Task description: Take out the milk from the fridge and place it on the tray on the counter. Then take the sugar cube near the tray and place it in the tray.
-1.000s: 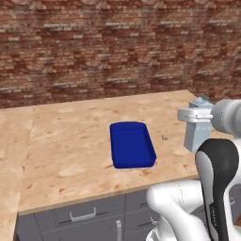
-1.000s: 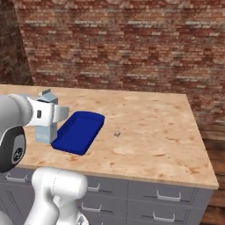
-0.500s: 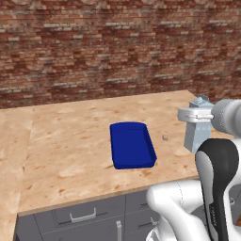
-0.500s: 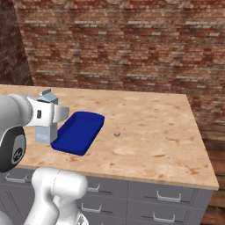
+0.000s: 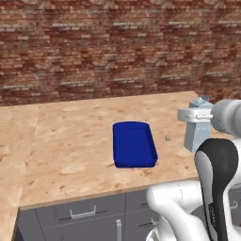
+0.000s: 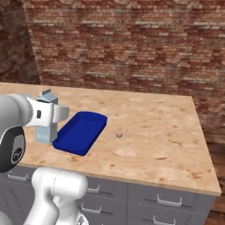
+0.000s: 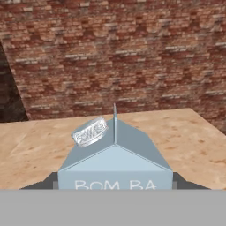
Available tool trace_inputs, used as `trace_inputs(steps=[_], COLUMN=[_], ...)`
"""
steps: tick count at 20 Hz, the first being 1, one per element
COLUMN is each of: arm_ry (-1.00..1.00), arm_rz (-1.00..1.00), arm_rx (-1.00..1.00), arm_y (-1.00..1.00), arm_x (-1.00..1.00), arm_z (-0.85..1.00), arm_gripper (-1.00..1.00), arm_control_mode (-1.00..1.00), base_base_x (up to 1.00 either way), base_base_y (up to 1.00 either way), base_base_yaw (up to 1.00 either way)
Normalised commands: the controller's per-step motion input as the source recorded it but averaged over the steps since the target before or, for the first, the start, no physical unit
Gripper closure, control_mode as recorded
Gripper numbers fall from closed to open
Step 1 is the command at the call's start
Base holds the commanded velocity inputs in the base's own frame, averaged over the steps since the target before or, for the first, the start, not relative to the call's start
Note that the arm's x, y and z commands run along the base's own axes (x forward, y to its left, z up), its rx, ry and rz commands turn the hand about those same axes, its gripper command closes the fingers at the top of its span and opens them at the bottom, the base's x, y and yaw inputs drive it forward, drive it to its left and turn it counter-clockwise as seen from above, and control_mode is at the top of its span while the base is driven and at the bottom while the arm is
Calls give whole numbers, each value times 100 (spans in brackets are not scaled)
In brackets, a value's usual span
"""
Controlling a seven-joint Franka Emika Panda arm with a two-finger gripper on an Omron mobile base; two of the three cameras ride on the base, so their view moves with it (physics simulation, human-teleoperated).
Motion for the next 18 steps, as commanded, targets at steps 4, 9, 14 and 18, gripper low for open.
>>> trace_inputs(steps=[4,9,14,18], arm_ry=[0,0,1,0], arm_rz=[0,0,21,26], arm_rx=[0,0,0,0], arm_y=[0,0,-4,0], arm_x=[0,0,85,92], arm_z=[0,0,-30,-47], arm_gripper=[100,100,100,100], arm_control_mode=[100,100,-100,-100], base_base_x=[75,72,0,0], base_base_y=[-7,-5,0,0], base_base_yaw=[30,25,0,0])
